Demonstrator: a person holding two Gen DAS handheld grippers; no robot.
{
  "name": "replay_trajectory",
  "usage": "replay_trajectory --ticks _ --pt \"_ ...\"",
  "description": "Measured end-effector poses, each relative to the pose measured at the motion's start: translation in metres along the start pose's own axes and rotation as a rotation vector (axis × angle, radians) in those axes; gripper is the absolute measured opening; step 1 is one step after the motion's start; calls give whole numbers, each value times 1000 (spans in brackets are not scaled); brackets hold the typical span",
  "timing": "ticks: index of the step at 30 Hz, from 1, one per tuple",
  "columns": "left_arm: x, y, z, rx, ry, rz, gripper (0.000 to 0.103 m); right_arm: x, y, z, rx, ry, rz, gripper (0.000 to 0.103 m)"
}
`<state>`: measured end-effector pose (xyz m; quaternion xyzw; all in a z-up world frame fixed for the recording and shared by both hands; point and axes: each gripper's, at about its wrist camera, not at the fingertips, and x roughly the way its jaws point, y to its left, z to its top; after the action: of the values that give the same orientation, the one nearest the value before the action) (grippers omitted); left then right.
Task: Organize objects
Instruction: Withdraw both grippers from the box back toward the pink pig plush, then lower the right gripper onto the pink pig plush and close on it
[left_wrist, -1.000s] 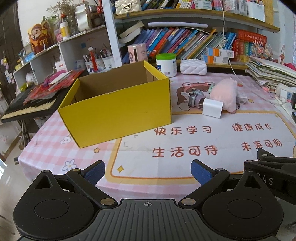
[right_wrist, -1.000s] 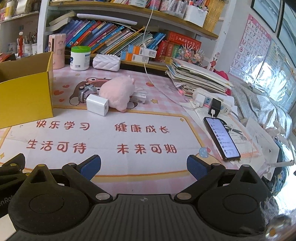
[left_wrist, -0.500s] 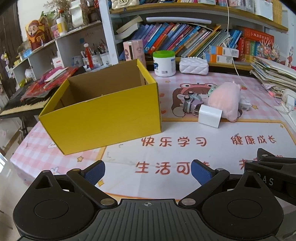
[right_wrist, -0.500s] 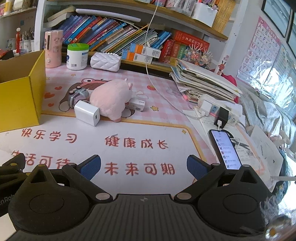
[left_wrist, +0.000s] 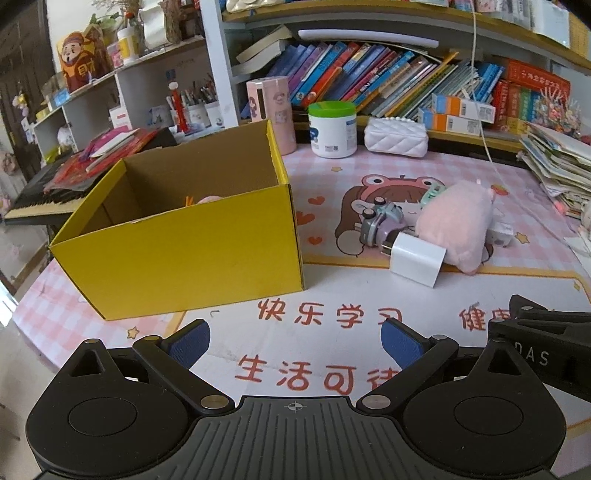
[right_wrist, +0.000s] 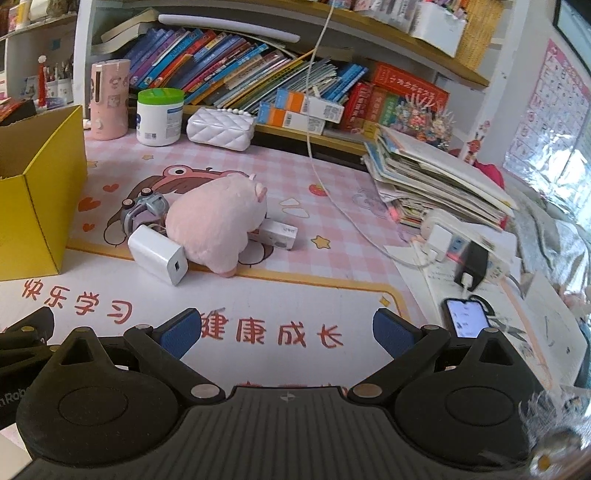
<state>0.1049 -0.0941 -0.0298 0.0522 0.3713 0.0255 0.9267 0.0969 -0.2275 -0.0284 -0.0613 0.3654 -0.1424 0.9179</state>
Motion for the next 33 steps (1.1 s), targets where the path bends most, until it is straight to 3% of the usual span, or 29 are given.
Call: replay_trajectory --ticks 14,20,25,33 --pt "23 -16 14 -38 42 62 100 42 -9 27 5 -24 135 99" --pt "31 -27 17 -30 59 58 100 65 -17 49 94 -67 271 99" --pt "32 -35 19 -11 50 50 100 101 -22 74 217 20 409 100" --pt "31 -32 15 -32 59 61 100 148 -21 84 324 162 489 96"
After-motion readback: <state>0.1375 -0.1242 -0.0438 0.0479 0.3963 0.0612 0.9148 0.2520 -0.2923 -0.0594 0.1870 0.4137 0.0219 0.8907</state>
